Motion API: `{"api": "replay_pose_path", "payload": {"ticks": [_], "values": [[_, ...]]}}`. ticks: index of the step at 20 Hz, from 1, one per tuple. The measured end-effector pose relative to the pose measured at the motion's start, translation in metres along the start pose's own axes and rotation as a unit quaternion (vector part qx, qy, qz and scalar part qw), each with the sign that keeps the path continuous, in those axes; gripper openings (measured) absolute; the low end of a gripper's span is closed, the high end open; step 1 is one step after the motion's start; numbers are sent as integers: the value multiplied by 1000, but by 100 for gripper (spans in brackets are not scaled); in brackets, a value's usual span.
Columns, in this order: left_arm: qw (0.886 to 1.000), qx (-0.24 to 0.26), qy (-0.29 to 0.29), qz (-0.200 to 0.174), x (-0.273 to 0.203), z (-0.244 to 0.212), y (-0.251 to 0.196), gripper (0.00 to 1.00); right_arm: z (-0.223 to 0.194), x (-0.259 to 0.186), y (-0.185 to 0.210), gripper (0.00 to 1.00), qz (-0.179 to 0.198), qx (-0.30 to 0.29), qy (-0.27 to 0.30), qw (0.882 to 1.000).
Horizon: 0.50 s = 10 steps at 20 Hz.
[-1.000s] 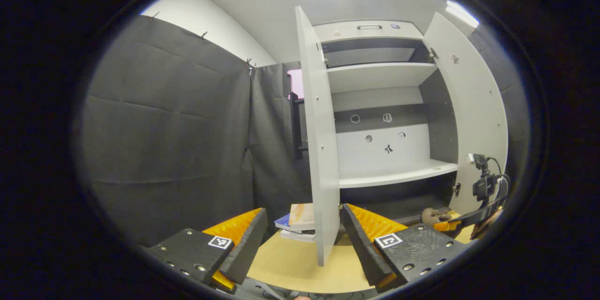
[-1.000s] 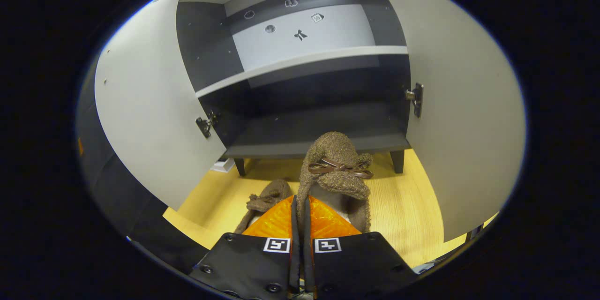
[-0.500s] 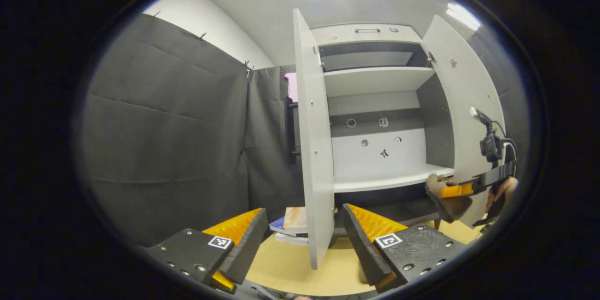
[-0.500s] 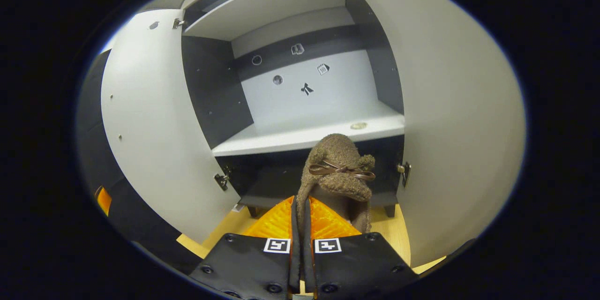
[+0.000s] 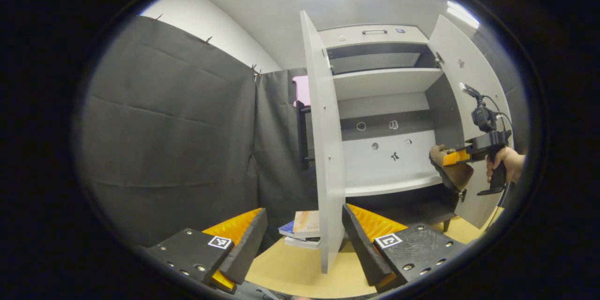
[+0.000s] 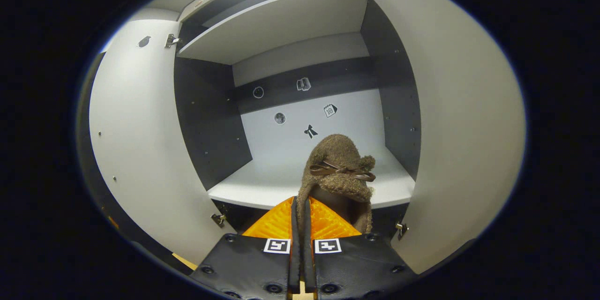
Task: Grab one shoe with the right hand and put it into the shoe cabinet, grab the other shoe with the left hand and put it into the shoe cabinet; then close the right door with the right hand and the left door with the left hand.
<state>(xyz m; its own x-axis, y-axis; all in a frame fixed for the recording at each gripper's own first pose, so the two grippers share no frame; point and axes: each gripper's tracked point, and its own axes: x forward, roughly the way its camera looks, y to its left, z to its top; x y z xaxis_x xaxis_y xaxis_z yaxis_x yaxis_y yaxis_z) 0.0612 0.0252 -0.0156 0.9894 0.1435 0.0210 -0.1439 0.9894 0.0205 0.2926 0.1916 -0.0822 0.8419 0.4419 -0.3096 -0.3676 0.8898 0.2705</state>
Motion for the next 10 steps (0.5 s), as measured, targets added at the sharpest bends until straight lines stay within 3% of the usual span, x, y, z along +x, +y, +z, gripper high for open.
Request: {"api": "replay_pose_path", "payload": {"ticks": [10], "values": [[999,18,7,37,-7,0,24,100,33,90,-19,5,-42,-40,20,998]]}}
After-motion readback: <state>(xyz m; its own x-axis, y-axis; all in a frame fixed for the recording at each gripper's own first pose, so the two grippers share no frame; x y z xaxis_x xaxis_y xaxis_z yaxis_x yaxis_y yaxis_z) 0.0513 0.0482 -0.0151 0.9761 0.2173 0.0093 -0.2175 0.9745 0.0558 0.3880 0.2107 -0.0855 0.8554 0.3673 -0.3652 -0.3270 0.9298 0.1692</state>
